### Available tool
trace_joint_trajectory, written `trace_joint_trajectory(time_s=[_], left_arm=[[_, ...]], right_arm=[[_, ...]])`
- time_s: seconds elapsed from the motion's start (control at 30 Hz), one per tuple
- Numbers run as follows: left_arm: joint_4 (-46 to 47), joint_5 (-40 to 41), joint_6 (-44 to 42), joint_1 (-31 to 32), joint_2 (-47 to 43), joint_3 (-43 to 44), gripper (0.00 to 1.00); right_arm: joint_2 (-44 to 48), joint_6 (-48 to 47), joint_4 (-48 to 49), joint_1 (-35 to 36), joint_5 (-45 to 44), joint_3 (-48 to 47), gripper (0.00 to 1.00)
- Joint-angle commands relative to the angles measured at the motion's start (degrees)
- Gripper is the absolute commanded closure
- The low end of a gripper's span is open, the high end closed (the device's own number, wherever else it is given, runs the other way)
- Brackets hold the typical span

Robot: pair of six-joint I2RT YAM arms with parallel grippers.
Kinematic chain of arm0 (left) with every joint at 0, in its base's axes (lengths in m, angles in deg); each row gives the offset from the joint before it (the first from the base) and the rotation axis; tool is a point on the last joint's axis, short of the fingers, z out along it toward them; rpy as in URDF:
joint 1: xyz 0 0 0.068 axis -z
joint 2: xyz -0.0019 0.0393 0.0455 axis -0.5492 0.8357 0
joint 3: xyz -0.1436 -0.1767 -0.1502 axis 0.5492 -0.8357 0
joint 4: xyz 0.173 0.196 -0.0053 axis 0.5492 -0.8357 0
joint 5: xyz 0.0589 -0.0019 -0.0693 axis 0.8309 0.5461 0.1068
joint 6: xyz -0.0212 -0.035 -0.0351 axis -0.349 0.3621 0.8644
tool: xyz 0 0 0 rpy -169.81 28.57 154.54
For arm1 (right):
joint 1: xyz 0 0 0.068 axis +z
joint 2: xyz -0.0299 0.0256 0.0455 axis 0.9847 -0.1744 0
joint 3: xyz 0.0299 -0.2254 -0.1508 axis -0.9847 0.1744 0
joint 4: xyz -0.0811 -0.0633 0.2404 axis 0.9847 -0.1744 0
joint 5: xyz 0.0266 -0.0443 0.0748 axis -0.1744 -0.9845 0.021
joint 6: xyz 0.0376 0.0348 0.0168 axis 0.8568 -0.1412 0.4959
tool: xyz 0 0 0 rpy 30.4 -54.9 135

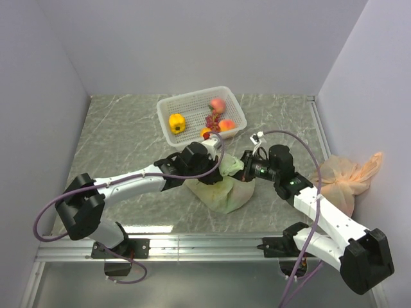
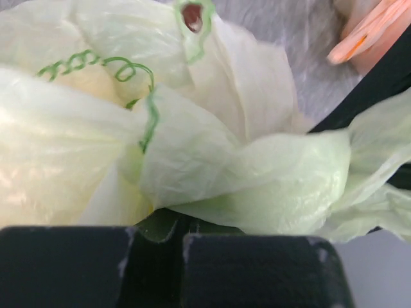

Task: Place the fake fruits into the plastic bag and tie a complex knot

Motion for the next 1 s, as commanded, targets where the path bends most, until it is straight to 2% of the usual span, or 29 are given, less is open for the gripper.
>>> trace_joint_trajectory(time_s=[0.0,0.2,0.27,0.3,0.33,0.4,0.43,0.5,0.63,0.7,0.77,0.9,0.97], left_arm=[[9.75,1.26,5.24,-1.25,0.11,-1.41,1.00],[17.31,-3.14,8.76,-2.04,0.20,-4.04,1.00],[18.80,-4.46,9.20,-2.22,-0.06,-5.00,1.00],[19.24,-5.07,9.21,-2.30,-0.06,-5.27,1.00],[19.60,-5.34,9.12,-2.39,-0.33,-5.62,1.00],[20.04,-5.69,9.47,-2.30,-0.50,-6.15,1.00],[19.95,-5.78,9.56,-2.39,-0.50,-6.15,1.00],[20.13,-5.78,9.73,-2.39,-0.50,-6.41,1.00],[20.30,-5.96,10.17,-2.57,-0.68,-6.68,1.00],[20.30,-5.87,10.52,-2.57,-0.68,-6.77,1.00],[19.69,-5.78,10.87,-2.57,-0.51,-6.77,1.00],[19.16,-5.78,11.23,-2.66,0.20,-6.15,1.00],[19.25,-5.78,11.93,-2.74,0.46,-5.98,1.00]], right_arm=[[2.27,7.87,10.32,0.10,6.04,2.24,1.00],[1.74,12.01,14.37,0.02,7.97,3.49,1.00],[0.60,7.55,8.60,0.02,9.89,1.04,0.79],[0.07,2.14,5.53,-0.94,10.86,-2.28,0.62],[-0.11,-0.96,-1.47,-1.56,11.83,-4.06,0.57],[0.85,-10.51,-7.66,-2.44,14.72,-8.35,0.50],[1.55,-13.36,-13.95,-3.14,14.57,-9.51,0.42],[3.83,-20.29,-19.00,-4.02,15.18,-12.14,0.36],[6.83,-23.94,-28.42,-9.55,18.25,-14.97,0.37],[7.71,-21.41,-28.08,-14.38,18.35,-15.85,0.39],[7.28,-18.41,-23.53,-18.51,18.34,-14.98,0.44],[0.54,-12.70,-13.16,-20.11,16.86,-12.43,0.48],[-3.08,-11.90,-11.03,-20.11,15.97,-11.72,0.48]])
